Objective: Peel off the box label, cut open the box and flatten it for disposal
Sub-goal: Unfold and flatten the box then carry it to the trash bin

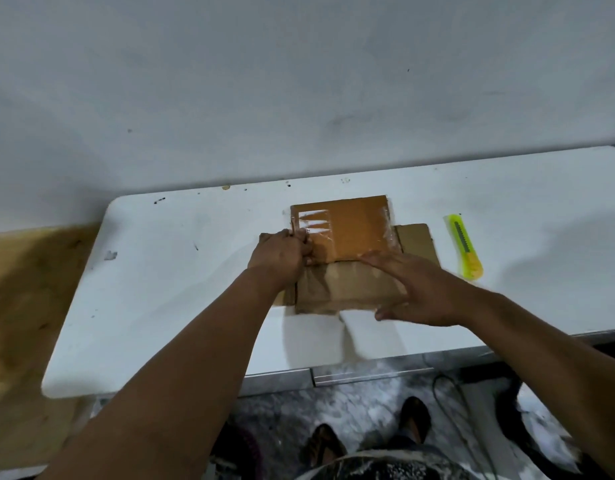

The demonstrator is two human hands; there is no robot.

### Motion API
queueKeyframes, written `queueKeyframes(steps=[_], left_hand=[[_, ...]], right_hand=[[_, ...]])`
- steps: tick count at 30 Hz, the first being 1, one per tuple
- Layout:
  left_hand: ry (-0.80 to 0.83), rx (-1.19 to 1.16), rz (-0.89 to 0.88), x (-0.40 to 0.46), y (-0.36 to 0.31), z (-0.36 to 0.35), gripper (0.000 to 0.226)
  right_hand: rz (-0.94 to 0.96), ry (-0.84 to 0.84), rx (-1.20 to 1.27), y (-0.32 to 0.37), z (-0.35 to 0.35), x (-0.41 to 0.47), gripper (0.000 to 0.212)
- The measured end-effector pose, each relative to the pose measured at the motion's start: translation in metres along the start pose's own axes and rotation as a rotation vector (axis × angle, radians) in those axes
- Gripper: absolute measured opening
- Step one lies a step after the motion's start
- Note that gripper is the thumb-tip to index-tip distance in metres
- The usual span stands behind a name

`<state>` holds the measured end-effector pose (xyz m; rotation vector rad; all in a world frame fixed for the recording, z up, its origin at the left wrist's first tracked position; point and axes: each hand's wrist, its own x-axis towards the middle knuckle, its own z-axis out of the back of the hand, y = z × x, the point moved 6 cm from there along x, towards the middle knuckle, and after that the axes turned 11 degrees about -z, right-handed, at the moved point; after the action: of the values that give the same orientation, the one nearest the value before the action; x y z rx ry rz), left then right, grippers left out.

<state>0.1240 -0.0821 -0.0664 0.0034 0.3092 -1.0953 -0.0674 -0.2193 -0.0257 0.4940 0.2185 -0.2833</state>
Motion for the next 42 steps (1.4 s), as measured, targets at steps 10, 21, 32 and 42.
queueKeyframes(steps=[10,21,32,42], left_hand=[[0.057,-0.191,0.063,0.003,0.005,0.017,0.034],[-0.219,0.081,0.113,0.004,-0.054,0.018,0.054],[-0.159,-0.048,-0.041,0.022,-0.069,-0.034,0.068],[-0.171,-0.058,-0.021,0.023,-0.069,-0.034,0.067]], right_hand=[[-0.244,-0.266,-0.088,-0.015,0.003,0.037,0.074],[-0.224,-0.041,-0.384,-0.011,-0.033,0.040,0.055],[-0.225,-0.102,-0.274,-0.020,-0.041,0.041,0.081],[-0.297,-0.459,0.055,-0.040,-0.008,0.013,0.049]])
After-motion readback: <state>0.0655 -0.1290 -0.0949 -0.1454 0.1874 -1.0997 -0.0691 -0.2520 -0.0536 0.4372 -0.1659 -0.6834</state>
